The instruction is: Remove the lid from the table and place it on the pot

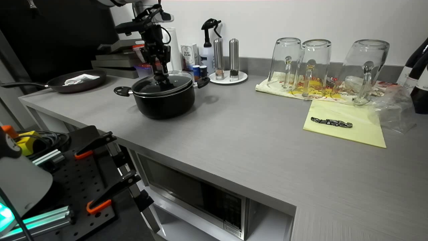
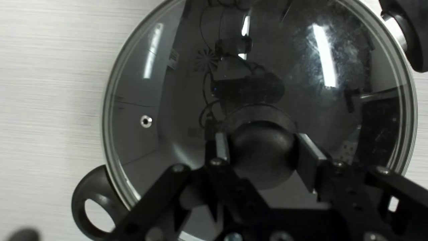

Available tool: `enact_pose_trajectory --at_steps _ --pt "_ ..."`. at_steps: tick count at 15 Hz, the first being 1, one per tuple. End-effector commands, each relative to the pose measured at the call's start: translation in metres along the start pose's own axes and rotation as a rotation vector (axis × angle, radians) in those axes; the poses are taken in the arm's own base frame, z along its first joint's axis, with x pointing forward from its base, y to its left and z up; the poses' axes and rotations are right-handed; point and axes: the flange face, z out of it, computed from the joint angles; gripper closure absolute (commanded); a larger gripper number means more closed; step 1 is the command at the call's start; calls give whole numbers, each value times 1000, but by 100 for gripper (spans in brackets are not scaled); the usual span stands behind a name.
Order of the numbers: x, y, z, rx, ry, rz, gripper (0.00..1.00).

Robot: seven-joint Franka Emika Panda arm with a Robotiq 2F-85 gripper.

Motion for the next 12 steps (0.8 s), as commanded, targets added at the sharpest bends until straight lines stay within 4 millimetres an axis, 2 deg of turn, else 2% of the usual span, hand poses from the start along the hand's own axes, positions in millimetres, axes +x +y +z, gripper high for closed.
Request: enact_pose_trajectory --at_steps 1,12 --pt "-5 -1 -13 13 -3 -2 75" --pt "-4 2 -8 12 -13 5 75"
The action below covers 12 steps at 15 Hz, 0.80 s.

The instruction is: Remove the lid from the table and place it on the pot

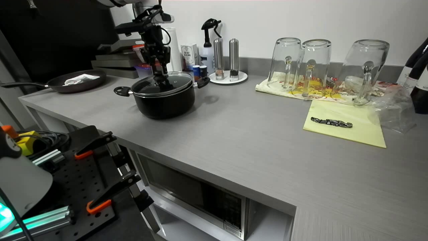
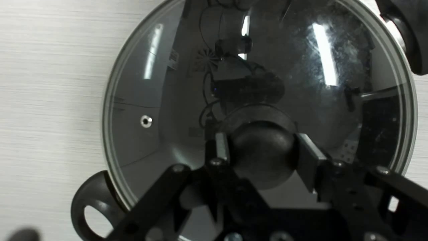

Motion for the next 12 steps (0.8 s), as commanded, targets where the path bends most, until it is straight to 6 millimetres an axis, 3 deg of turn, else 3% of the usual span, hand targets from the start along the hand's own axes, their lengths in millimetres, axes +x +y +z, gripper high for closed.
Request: enact_pose_trajectory --at_steps 1,12 --pt "-1 1 -9 6 -7 -3 75" --pt "1 -1 0 10 -30 -8 75"
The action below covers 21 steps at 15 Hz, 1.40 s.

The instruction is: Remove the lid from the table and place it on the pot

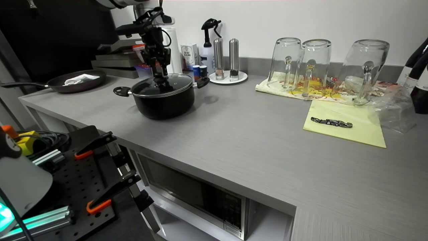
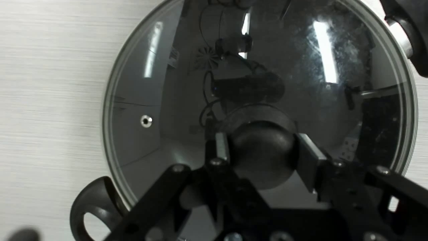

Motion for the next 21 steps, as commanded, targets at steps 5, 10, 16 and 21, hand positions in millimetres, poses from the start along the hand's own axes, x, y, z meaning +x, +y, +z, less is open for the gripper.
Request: enact_pose_trajectory --at_steps 5,10,16,21 --pt "2 -6 -6 11 -14 -22 75" --pt "4 -6 -5 17 -4 -36 75" --pt "3 -7 -8 22 3 -55 1" --pt "5 -5 -11 27 8 -57 0"
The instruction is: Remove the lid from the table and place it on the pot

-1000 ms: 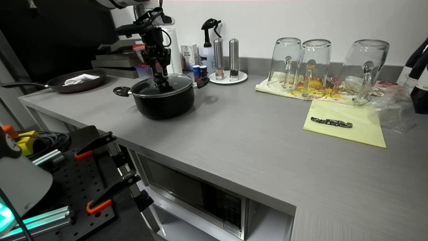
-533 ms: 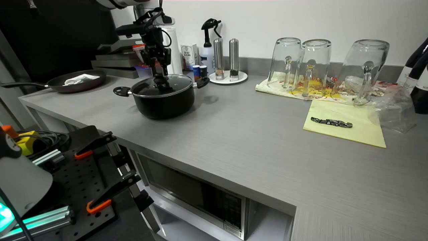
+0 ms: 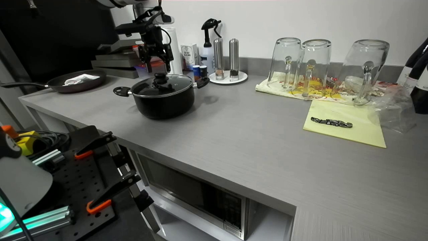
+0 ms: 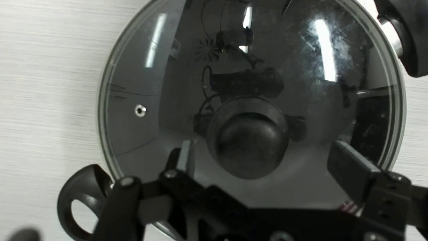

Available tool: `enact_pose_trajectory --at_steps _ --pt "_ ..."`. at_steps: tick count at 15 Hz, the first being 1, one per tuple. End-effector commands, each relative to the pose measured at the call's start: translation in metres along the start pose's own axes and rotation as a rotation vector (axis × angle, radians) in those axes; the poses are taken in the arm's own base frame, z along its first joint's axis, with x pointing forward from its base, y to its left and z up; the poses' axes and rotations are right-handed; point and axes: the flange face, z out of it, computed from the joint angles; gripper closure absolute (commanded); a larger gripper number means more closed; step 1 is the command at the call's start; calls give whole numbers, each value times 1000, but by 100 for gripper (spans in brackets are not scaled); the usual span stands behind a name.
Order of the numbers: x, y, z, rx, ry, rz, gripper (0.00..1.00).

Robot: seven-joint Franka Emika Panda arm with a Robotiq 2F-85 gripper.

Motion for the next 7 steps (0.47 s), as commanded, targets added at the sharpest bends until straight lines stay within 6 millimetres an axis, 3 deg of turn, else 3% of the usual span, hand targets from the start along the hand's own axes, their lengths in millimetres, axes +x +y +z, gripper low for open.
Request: enact_pose_trajectory --at_steps 1,7 --pt "2 1 -8 14 5 -10 0" --pt "0 1 0 2 -2 2 0"
